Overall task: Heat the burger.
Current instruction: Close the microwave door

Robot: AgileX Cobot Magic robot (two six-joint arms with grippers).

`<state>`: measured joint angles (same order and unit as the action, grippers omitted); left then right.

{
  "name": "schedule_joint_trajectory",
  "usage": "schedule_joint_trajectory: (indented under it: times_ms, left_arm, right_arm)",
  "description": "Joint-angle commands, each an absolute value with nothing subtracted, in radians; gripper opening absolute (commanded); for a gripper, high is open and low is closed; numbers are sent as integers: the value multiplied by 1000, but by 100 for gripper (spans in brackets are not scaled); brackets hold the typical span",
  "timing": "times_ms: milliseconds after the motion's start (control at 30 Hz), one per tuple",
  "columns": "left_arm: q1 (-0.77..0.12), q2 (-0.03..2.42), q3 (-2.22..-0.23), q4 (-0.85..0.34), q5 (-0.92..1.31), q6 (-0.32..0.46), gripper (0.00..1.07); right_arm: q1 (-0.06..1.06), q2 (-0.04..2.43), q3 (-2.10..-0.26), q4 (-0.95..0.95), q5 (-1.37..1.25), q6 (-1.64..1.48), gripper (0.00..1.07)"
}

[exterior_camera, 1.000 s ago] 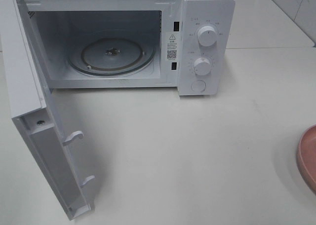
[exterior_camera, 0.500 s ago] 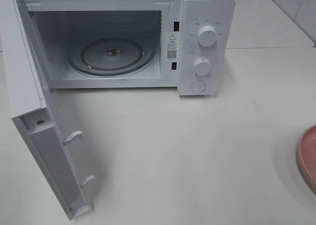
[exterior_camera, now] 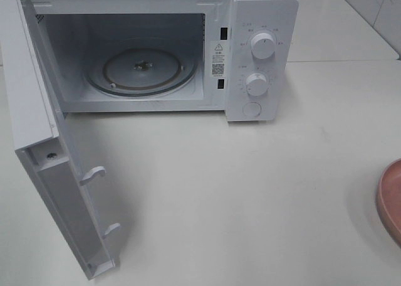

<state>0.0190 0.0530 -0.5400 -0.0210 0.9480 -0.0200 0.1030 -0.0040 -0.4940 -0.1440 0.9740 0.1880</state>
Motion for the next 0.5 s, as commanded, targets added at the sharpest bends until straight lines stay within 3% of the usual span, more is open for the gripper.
schedule_joint_trajectory:
  times_ms: [33, 100, 200, 267, 300, 367, 500]
  left_arm:
    - [21, 91, -546, -34, 878, -30, 95]
    - [21, 175, -546, -32, 810, -30, 72]
    - [21, 198, -546, -32, 791, -30, 63]
    - [21, 283, -546, -33, 748, -30, 19]
    - [21, 283, -546, -33, 748, -30, 19]
    - [21, 357, -537, -30, 718, -30, 0]
    - [21, 409, -501, -31, 619, -30, 0]
  right_arm:
    - [96, -30, -492, -144, 966, 179, 76]
    - [96, -30, -492, -144, 966, 179, 76]
    - [96, -30, -492, -144, 966, 179, 76]
    - [96, -30, -492, -144, 966, 179, 76]
    - [96, -30, -492, -144, 966, 179, 76]
    - [96, -30, -492, -144, 966, 179, 76]
    - [96, -30, -492, -143, 966, 179, 76]
